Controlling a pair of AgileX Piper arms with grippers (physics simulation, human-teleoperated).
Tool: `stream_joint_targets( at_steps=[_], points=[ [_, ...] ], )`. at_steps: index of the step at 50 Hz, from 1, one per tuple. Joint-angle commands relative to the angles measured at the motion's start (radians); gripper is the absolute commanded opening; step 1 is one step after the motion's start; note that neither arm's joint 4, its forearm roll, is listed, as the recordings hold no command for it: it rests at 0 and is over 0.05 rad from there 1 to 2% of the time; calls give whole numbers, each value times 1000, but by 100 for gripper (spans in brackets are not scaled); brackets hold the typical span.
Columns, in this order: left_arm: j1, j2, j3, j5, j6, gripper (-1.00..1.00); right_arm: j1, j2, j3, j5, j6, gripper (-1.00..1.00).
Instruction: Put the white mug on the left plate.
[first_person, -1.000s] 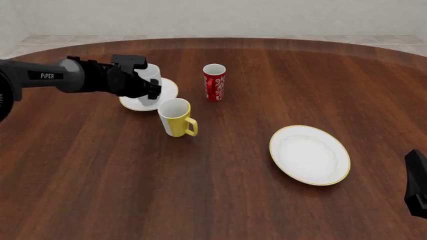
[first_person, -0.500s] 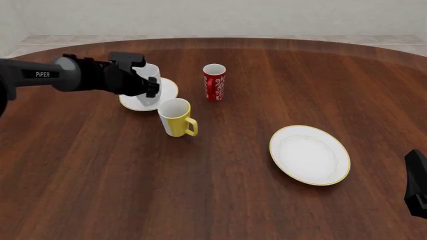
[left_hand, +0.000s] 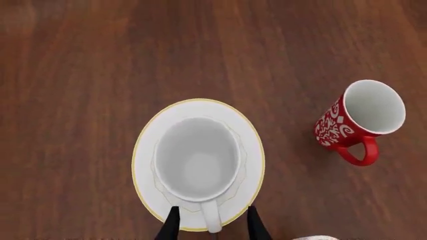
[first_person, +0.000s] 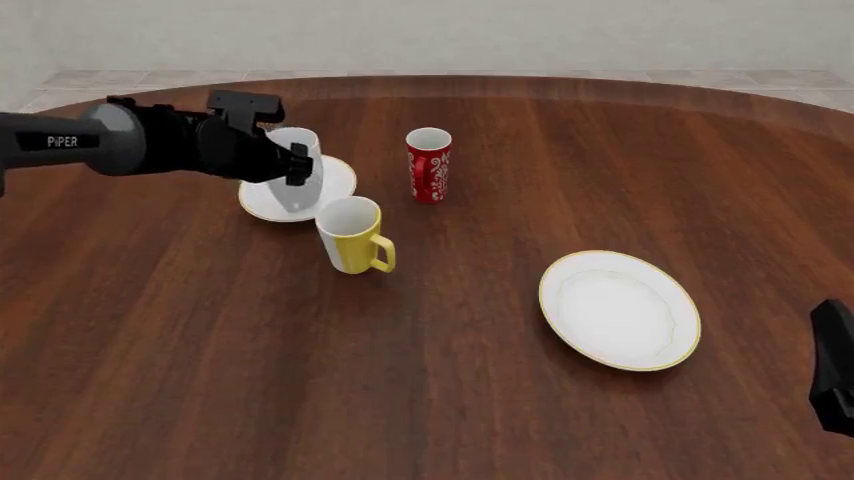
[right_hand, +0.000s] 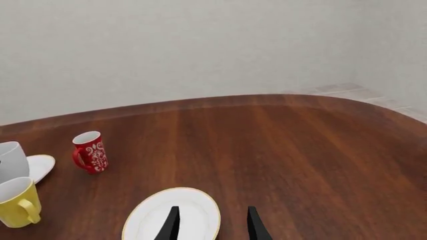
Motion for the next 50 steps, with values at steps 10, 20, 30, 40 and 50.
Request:
stream_joint_targets(
  at_steps=[10,20,30,40,50],
  points=[
    [-2,-48,6,11,19,100,-4,0,0,-3,4,100],
    [-9,-83,4,21,28,100,-5,0,0,-5,5,100],
    [-25,-117,4,27,35,100,-7,0,0,-6,5,100],
    [-51,-169,-10,50,51,100,-8,0,0,-6,4,100],
    [-59,-198,-27,70,72,100,-6,0,0,-5,4,100]
  ],
)
